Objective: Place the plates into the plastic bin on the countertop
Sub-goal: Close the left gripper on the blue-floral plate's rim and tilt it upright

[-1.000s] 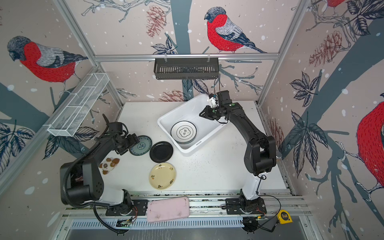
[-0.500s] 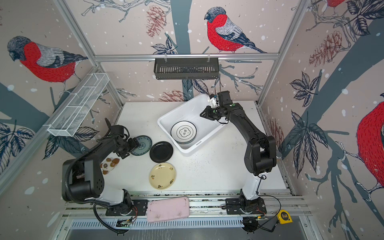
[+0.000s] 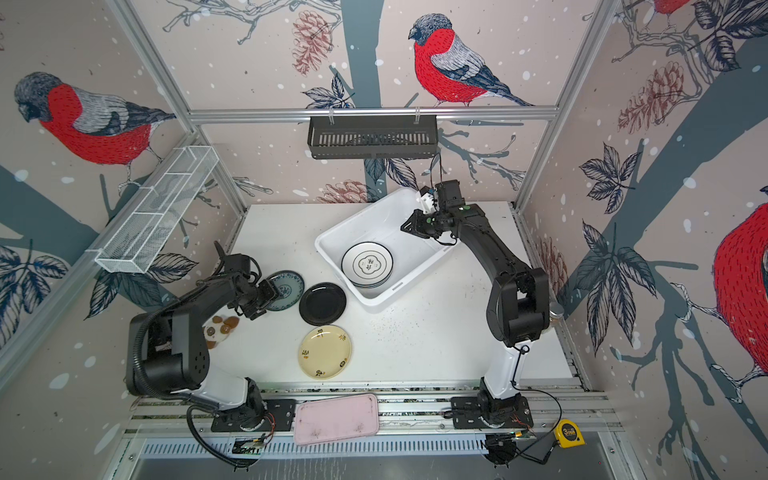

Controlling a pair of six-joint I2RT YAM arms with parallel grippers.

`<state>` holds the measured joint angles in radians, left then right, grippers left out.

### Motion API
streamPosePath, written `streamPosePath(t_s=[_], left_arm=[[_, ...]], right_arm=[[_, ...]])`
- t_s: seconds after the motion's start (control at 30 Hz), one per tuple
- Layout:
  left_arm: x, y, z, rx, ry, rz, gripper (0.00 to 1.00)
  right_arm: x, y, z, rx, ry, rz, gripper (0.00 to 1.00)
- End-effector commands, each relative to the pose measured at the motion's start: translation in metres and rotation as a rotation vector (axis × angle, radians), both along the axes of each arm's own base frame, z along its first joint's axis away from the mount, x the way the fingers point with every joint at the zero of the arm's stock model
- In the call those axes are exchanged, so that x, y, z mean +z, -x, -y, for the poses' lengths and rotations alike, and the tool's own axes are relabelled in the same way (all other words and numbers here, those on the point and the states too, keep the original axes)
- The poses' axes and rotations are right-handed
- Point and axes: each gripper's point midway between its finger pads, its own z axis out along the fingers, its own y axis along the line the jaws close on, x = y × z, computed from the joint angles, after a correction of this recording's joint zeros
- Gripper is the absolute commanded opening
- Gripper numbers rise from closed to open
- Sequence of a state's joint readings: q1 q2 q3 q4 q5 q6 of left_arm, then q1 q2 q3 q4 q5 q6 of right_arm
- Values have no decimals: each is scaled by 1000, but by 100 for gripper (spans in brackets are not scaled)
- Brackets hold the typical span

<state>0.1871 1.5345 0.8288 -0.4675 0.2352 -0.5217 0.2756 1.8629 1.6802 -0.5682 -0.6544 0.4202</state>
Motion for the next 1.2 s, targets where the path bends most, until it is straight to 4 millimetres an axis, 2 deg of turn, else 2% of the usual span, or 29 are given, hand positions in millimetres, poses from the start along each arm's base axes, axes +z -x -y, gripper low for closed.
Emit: streamPosePath(t_s=[0.0,0.53,0.67,1.0,1.17], left_arm=[[1,-7,2,-8,16,27,68],[1,-28,-5,-19,-9,63,53],[0,-32,-5,-41,-14,74,44],[-5,-34,-10,-16,37,71,41],[-8,-40,-12,-19,104,92,31]], right_arm=[[5,-3,-3,6,-17,9,21],[-2,-15,-6,13,-18,-8,20],[-5,-19,-7,13,-19,-16,19],[-5,-29,-12,16,-22,-22,18],[-5,-31,-17,22,-21,-23,17]])
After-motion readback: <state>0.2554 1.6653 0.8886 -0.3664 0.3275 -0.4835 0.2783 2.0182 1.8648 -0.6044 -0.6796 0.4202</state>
